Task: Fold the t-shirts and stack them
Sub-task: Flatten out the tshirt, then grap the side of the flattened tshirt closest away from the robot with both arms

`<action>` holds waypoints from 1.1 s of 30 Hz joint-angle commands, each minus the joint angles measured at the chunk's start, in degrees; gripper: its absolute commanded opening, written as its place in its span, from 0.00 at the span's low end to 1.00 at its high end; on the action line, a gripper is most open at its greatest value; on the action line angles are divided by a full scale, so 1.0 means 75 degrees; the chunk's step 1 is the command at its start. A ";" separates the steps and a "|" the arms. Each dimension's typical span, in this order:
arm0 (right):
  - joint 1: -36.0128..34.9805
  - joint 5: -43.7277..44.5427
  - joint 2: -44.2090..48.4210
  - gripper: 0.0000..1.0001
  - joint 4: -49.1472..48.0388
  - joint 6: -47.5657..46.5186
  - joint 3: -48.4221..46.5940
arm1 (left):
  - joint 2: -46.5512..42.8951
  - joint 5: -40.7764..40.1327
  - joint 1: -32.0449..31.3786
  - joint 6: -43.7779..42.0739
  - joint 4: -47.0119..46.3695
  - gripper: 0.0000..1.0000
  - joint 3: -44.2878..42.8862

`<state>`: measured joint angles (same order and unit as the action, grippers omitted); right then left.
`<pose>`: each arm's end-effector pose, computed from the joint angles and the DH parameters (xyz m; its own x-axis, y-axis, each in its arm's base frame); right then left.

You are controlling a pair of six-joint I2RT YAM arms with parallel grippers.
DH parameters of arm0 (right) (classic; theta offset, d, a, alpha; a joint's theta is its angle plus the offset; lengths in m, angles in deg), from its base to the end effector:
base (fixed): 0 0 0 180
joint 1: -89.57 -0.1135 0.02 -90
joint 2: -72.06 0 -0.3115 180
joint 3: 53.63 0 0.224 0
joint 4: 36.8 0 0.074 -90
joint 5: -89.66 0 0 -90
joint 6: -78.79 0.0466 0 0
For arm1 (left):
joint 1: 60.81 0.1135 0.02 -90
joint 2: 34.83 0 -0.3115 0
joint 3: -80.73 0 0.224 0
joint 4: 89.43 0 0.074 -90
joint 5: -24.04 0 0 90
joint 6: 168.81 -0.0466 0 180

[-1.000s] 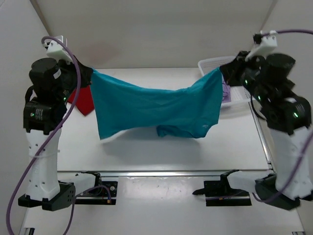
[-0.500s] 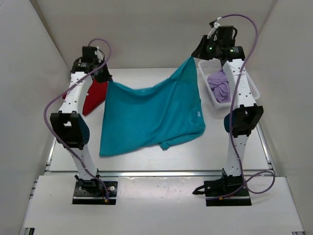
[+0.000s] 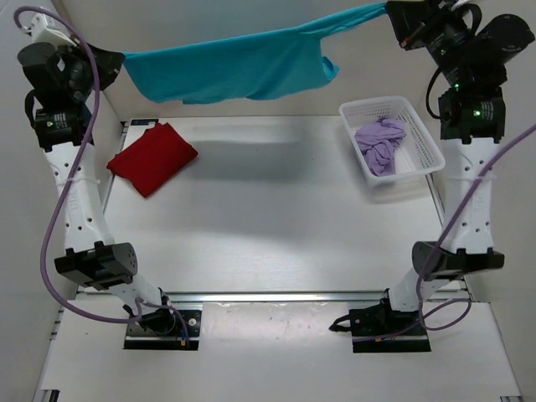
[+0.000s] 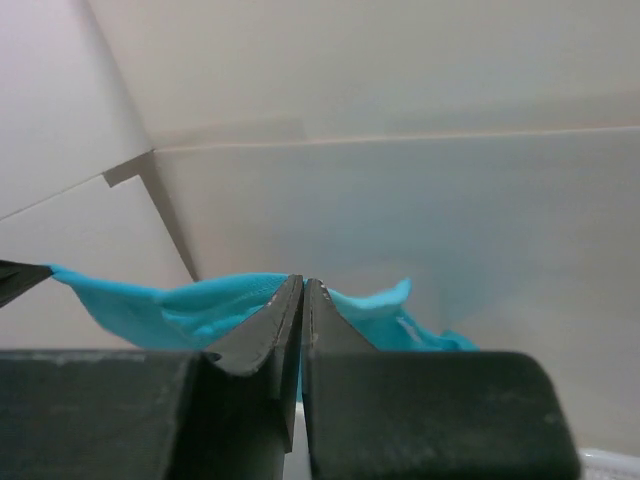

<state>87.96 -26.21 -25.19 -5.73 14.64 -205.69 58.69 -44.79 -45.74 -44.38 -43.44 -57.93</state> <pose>0.2938 0.0286 0.6522 0.1771 0.3975 -0.9004 -0.5575 0.7944 0.2410 0.3081 0.0655 0.5814 -0.0719 -0.5654 -0.8217 0.0795 0.8180 -0.5698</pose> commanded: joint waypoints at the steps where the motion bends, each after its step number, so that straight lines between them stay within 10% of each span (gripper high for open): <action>1: 0.0178 0.0168 0.0238 0.00 0.0225 -0.0422 0.1334 | 0.0000 0.0015 -0.0180 -0.0078 -0.0041 0.00 0.1085; 16: -0.0663 0.1735 0.5323 0.00 -0.1017 -0.0002 1.3090 | -0.4367 -0.1919 -0.0849 -0.0725 -0.1905 0.00 1.0587; 27: -0.1859 0.2429 0.9261 0.00 0.3353 0.1064 1.3928 | -0.7239 -0.2060 -0.1175 -0.0889 -0.0207 0.00 1.2397; 33: -0.1989 0.2325 0.9370 0.00 0.3883 0.1136 1.3938 | -0.7255 -0.2306 -0.1787 -0.0841 0.0123 0.00 1.2211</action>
<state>73.17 -9.51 45.71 20.04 21.76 -100.67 3.67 -60.68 -58.57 -50.30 -44.86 34.65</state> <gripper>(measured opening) 0.007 0.036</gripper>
